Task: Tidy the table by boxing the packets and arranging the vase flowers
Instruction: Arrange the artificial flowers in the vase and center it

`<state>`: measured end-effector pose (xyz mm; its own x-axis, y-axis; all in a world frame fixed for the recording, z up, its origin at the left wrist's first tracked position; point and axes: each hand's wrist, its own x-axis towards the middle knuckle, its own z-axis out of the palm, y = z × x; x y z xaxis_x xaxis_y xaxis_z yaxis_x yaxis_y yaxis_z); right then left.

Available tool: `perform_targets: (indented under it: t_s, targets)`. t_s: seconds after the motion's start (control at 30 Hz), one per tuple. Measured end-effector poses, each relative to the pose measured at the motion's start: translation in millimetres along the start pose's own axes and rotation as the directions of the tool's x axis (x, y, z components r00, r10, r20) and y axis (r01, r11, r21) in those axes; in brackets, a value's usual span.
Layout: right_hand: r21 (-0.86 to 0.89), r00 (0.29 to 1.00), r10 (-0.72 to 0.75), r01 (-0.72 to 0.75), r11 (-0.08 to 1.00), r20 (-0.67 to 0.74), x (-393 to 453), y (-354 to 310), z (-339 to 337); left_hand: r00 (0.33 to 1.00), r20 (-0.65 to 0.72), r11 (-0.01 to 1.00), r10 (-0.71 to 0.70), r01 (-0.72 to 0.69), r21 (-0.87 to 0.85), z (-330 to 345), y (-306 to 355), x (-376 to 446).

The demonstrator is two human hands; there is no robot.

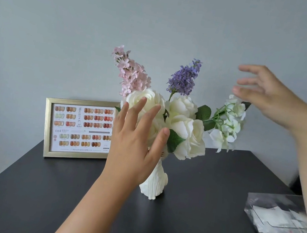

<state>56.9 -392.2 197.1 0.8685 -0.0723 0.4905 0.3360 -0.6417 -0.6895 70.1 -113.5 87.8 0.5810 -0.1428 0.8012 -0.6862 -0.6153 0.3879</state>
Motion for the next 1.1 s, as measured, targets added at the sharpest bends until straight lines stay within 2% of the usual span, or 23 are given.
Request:
perform_targets:
  t_s: [0.1, 0.17, 0.23, 0.27, 0.37, 0.47, 0.63, 0.73, 0.87, 1.0, 1.1]
  targets:
    - [0.232, 0.991, 0.130, -0.136, 0.963, 0.041, -23, 31, 14, 0.998, 0.024, 0.999, -0.051, 0.051, -0.006, -1, 4, -3]
    - [0.459, 0.984, 0.153, -0.178, 0.870, 0.092, -32, 43, 33, 0.996, 0.042, 0.997, -0.082, 0.081, 0.004, -3, 7, -5]
    - [0.596, 0.992, 0.091, -0.129, 0.792, 0.093, -31, 46, 55, 0.992, 0.061, 0.994, -0.110, 0.110, 0.009, -3, 10, -7]
    - [0.595, 0.997, 0.047, -0.073, 0.800, 0.059, -28, 46, 64, 0.989, 0.073, 0.992, -0.127, 0.127, 0.005, -3, 11, -8]
    - [0.493, 0.995, -0.047, 0.085, 0.866, -0.089, -11, 41, 76, 0.985, 0.104, 0.990, -0.140, 0.141, -0.004, -3, 9, -10]
    - [0.408, 0.989, -0.079, 0.124, 0.904, -0.126, 3, 29, 71, 0.984, 0.122, 0.991, -0.129, 0.131, -0.008, -6, 5, -8]
    - [0.288, 0.992, -0.126, 0.118, 0.950, 0.009, 11, 7, 67, 0.988, 0.149, 0.994, -0.040, 0.053, -0.090, -10, -3, -1]
    - [0.189, 0.995, -0.061, 0.046, 0.981, 0.075, 13, 6, 75, 0.990, 0.144, 0.989, 0.006, 0.016, -0.149, -11, -6, 1]
    - [0.077, 0.990, 0.028, -0.039, 0.996, 0.138, 8, 12, 89, 0.989, 0.147, 0.983, -0.018, 0.045, -0.177, -13, -9, 1]
    - [0.092, 0.994, 0.031, -0.041, 0.995, 0.104, 9, 10, 84, 0.988, 0.151, 0.981, -0.039, 0.066, -0.183, -14, -11, 3]
    - [-0.038, 0.994, 0.004, 0.001, 0.999, 0.109, 4, 6, 97, 0.989, 0.147, 0.982, -0.029, 0.055, -0.179, -12, -11, 4]
